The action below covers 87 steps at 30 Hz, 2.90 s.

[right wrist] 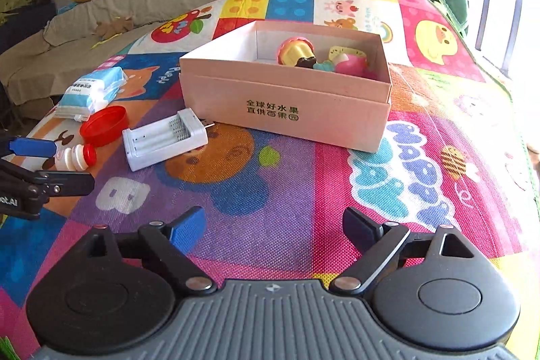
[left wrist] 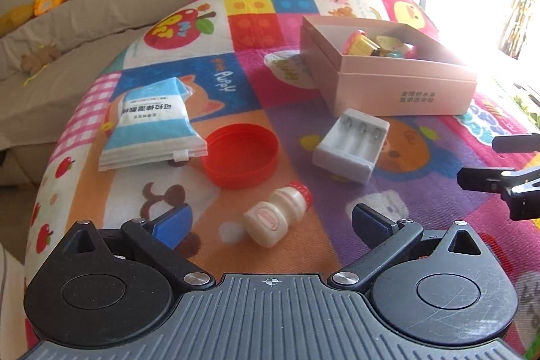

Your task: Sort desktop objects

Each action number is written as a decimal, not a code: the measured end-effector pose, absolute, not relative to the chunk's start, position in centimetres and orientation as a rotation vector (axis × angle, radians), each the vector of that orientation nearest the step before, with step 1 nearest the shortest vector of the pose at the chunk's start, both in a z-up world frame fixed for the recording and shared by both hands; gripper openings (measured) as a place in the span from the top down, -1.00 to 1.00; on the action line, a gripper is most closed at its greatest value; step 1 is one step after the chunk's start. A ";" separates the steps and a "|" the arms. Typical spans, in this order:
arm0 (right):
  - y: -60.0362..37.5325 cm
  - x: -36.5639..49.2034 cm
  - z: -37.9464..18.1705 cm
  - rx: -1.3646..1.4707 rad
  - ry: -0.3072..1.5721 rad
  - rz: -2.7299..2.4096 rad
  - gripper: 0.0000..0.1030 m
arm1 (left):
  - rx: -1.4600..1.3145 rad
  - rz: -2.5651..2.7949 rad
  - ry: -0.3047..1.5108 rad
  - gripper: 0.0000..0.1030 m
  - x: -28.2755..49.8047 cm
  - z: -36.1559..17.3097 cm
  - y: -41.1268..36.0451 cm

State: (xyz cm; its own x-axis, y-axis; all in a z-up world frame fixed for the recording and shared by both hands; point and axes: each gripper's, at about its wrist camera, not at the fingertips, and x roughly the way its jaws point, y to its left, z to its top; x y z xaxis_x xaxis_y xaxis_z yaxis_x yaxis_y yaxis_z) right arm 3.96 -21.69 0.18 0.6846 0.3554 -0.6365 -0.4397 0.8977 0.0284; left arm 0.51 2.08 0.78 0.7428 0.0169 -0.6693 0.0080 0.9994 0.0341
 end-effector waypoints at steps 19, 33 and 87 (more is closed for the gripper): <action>-12.6 9.1 0.6 -0.216 0.777 0.709 -0.55 | -0.059 0.088 0.686 -1.00 -1.8 1.3 7.2; -23.4 2.6 -0.5 -0.063 0.705 0.383 -0.64 | 0.007 -0.085 0.686 -1.00 -0.8 0.7 2.0; -20.6 1.3 3.6 -0.302 0.594 0.388 -0.51 | 0.007 -0.122 0.611 0.07 -1.2 3.3 1.7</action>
State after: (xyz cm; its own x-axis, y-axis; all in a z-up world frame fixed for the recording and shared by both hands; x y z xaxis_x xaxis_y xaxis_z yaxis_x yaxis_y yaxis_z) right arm 1.32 -20.60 3.59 0.7608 0.2651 -0.5924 -0.4355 0.8853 -0.1631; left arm -1.19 1.65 3.28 0.8121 -0.1121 -0.5727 0.1163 0.9928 -0.0295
